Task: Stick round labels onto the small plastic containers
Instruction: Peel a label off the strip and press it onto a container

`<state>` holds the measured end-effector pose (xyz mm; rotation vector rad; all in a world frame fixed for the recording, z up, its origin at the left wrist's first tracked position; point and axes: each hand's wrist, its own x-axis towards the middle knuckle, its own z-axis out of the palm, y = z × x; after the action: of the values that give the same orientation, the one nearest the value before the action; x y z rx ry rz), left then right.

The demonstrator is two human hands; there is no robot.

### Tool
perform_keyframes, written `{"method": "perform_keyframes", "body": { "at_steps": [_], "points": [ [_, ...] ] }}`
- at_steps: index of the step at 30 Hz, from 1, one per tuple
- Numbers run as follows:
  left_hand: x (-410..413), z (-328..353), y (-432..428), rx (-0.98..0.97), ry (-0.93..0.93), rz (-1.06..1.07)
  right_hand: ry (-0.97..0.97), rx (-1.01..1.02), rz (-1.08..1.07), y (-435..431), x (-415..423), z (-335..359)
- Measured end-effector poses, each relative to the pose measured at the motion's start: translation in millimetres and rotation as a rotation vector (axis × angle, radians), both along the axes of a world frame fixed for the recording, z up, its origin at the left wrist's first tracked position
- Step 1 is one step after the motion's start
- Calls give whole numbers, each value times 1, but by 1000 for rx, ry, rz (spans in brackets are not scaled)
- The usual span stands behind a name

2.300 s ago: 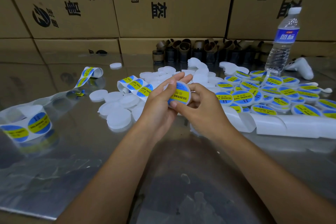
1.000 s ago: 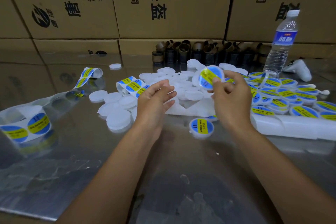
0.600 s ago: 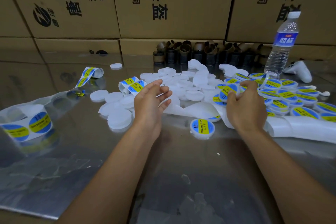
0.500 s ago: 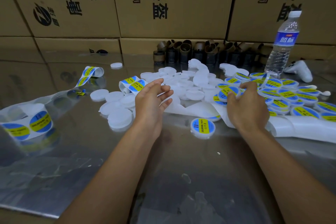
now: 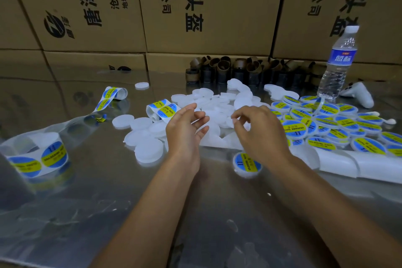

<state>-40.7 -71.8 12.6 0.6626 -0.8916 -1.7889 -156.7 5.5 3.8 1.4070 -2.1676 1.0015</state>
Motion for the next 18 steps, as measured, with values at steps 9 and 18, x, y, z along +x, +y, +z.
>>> {"method": "perform_keyframes", "body": {
  "at_steps": [9,18],
  "points": [
    [1,-1,-5,57,30,48,-107,394,-174,-55,4,0],
    [-1,-2,-6,59,33,43,-332,398,-127,-61,7,-10]
  ]
}}
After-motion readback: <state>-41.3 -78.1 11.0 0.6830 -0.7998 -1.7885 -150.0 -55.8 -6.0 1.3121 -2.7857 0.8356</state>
